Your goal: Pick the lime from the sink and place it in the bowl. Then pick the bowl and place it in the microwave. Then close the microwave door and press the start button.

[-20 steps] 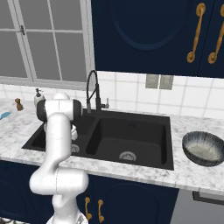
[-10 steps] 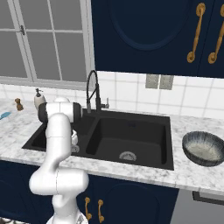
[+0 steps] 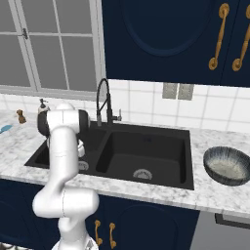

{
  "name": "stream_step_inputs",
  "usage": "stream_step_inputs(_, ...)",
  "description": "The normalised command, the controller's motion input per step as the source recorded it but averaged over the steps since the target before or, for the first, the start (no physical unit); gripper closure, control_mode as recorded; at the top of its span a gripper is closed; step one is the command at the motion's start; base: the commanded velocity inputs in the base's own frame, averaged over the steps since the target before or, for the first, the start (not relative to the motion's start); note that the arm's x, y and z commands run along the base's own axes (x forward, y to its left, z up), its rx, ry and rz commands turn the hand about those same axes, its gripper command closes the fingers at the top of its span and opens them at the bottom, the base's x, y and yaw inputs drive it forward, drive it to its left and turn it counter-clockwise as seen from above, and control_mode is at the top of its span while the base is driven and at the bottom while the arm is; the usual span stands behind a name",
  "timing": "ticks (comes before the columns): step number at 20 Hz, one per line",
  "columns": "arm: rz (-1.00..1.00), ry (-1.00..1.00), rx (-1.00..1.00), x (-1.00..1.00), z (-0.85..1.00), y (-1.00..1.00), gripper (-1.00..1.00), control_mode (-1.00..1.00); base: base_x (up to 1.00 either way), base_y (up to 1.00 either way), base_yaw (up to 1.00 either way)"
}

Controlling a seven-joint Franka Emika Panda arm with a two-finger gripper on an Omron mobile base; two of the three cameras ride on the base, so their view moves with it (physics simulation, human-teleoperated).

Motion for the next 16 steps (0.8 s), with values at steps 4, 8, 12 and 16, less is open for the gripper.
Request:
stream_step_inputs(4, -0.01, -0.2, 0.1, -0.49, 1.0, -0.15, 1.0, -1.0, 0.0, 0.0, 0.0)
stream_step_inputs(8, 0.0, -0.3, 0.08, -0.49, 1.0, -0.09, 1.0, -1.0, 0.0, 0.0, 0.0)
stream_step_inputs(12, 0.0, -0.13, 0.03, -0.61, 1.0, -0.03, 1.0, -1.0, 0.0, 0.0, 0.0)
stream_step_inputs(16, -0.01, -0.02, 0.0, -0.61, 1.0, -0.02, 1.0, -1.0, 0.0, 0.0, 0.0)
